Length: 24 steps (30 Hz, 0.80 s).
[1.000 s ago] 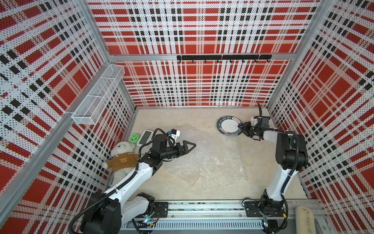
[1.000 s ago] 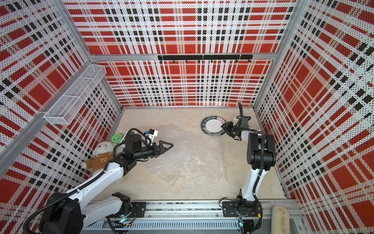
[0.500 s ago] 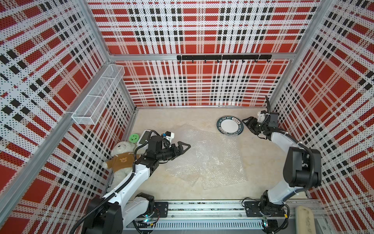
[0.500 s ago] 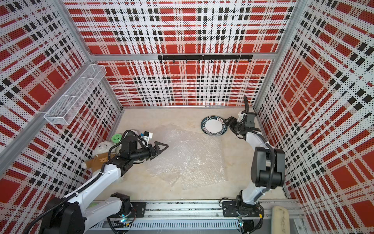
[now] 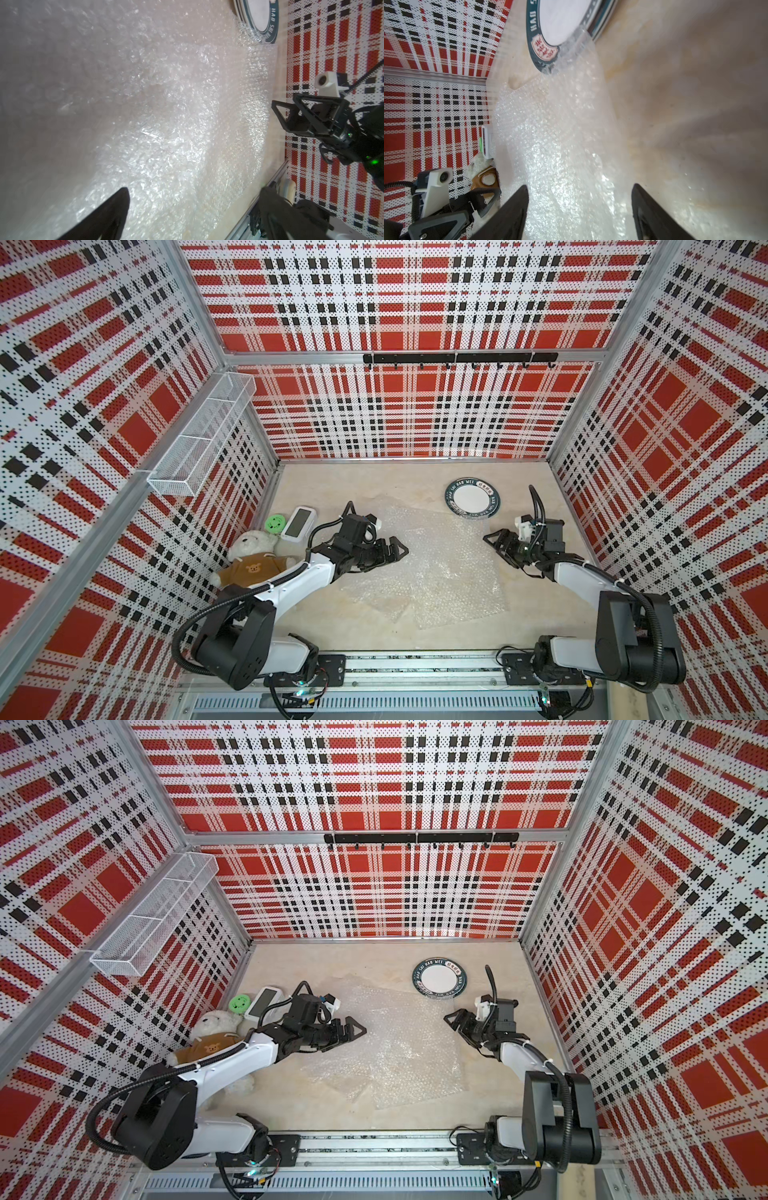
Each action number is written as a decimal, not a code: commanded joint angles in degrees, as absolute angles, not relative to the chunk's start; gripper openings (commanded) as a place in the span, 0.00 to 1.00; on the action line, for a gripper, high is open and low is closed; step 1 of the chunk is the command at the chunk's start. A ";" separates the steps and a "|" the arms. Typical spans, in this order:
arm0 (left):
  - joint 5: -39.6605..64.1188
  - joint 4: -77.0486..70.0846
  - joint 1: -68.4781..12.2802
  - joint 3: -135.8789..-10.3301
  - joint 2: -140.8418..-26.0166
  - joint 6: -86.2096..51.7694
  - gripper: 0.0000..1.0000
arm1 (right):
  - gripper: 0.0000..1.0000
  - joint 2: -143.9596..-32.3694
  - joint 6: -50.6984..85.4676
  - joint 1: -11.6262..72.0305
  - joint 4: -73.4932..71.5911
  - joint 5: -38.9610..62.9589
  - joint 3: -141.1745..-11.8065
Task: Unpack dinner plates from bubble wrap
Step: Adjust the bubble wrap on the bubble wrap.
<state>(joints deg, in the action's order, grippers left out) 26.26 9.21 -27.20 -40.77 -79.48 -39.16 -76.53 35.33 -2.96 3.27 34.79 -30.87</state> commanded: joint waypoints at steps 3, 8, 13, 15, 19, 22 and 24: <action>23.16 7.43 -27.72 -40.05 -82.99 -39.29 0.99 | 0.69 -79.39 33.89 -1.80 -1.72 36.86 -28.20; 22.45 7.47 -28.63 -39.21 -84.73 -38.44 0.99 | 0.43 -81.38 36.24 -1.61 -7.38 39.96 -25.96; 22.53 7.59 -31.15 -39.24 -86.97 -37.86 0.99 | 0.03 -79.38 38.05 -1.69 -7.34 42.23 -27.02; 21.87 7.65 -32.29 -38.86 -86.92 -38.13 0.99 | 0.00 -76.19 38.28 -2.16 -4.06 41.31 -28.06; 19.44 7.08 -35.23 -37.99 -85.57 -39.61 0.99 | 0.00 -68.18 34.53 -3.30 12.27 32.64 -32.96; 19.19 5.75 -37.18 -38.31 -85.01 -41.14 0.99 | 0.00 -63.94 32.34 -4.34 21.89 27.18 -36.07; 18.48 4.14 -39.39 -38.63 -85.06 -42.95 0.99 | 0.00 -62.92 31.48 -5.38 25.17 27.32 -37.49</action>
